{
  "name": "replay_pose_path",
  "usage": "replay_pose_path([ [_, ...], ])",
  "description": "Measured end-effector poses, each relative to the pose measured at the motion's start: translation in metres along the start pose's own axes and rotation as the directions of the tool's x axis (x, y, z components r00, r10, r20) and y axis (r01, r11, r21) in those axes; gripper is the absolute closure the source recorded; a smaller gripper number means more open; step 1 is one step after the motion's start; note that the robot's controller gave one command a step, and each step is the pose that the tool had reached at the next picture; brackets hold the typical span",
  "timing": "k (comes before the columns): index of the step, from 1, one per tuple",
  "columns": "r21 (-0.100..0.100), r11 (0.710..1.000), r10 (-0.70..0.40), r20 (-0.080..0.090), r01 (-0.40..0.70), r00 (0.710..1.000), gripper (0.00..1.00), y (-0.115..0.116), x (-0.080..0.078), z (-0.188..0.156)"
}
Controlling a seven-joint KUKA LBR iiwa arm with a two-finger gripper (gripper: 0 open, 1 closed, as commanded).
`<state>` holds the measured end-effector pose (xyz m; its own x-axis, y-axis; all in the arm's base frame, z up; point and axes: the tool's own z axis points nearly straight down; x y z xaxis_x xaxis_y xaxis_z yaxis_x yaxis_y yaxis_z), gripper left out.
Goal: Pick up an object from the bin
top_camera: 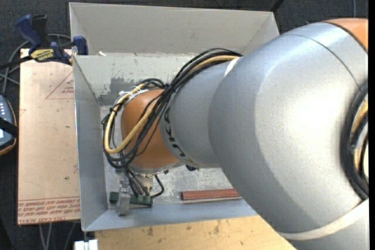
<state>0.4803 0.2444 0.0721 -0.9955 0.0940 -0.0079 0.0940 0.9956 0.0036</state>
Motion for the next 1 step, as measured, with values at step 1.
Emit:
replay_pose_path([
  [1, 0.003, 1.000, -0.001, -0.007, 0.001, 1.000, 1.00, -0.0005, 0.0016, -0.0012],
])
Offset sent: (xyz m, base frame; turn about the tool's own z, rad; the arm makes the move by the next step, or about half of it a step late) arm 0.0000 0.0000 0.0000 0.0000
